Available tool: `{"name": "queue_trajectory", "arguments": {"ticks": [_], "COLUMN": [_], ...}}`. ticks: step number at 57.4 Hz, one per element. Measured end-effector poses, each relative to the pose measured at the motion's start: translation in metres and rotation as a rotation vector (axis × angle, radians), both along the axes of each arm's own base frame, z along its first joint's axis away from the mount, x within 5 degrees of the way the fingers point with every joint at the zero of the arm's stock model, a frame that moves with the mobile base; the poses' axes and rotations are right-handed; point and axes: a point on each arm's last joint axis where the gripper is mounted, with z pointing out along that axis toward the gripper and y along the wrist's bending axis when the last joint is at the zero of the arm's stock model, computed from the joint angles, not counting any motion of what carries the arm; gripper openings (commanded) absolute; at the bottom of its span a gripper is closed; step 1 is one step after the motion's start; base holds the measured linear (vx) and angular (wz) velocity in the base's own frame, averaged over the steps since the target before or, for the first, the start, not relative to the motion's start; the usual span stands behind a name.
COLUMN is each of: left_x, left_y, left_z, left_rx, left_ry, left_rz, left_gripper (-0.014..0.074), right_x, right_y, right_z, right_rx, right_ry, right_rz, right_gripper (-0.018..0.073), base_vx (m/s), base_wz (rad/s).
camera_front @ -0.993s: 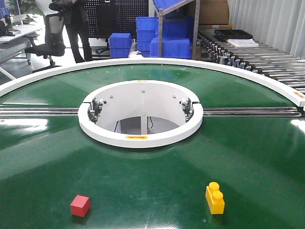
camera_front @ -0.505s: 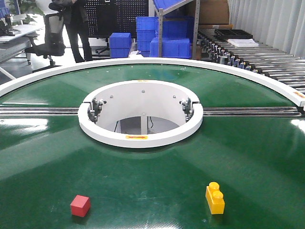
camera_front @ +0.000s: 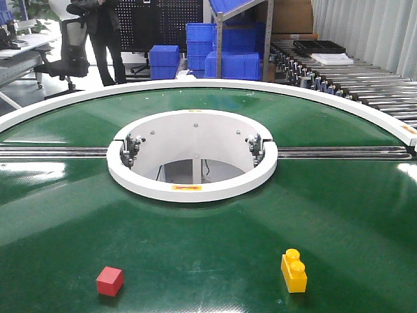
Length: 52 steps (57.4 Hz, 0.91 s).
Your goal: Pick red and yellow blocks into blue bin
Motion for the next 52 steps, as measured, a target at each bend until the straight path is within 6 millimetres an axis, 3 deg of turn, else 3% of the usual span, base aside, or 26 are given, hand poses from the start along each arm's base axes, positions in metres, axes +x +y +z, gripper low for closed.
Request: {"name": "queue_trajectory", "arguments": {"ticks": [15, 27, 33, 43, 52], "left_x": [0.045, 0.058, 0.060, 0.060, 0.060], "left_y": [-0.001, -0.002, -0.002, -0.002, -0.005], "left_z": [-0.029, -0.037, -0.038, -0.039, -0.039], "left_rx": [0.010, 0.013, 0.014, 0.014, -0.002], "left_ry": [0.432, 0.517, 0.535, 0.543, 0.544], "left_rz": [0.008, 0.009, 0.009, 0.009, -0.024], "left_gripper": [-0.0006, 0.0045, 0.0175, 0.0489, 0.0629], "right_x": [0.034, 0.048, 0.054, 0.064, 0.077], "right_y": [0.001, 0.001, 0.001, 0.002, 0.005], "right_z": [-0.024, -0.033, -0.036, -0.042, -0.046], "right_rx": [-0.010, -0.013, -0.022, -0.031, -0.040], "right_ry": [0.334, 0.427, 0.459, 0.512, 0.550], "right_rz": [-0.008, -0.009, -0.006, 0.000, 0.025], "right_gripper": [-0.0010, 0.0058, 0.0200, 0.0545, 0.0718], "base_vx": [0.00, 0.00, 0.00, 0.00, 0.00], "base_wz": [0.00, 0.00, 0.00, 0.00, 0.00]}}
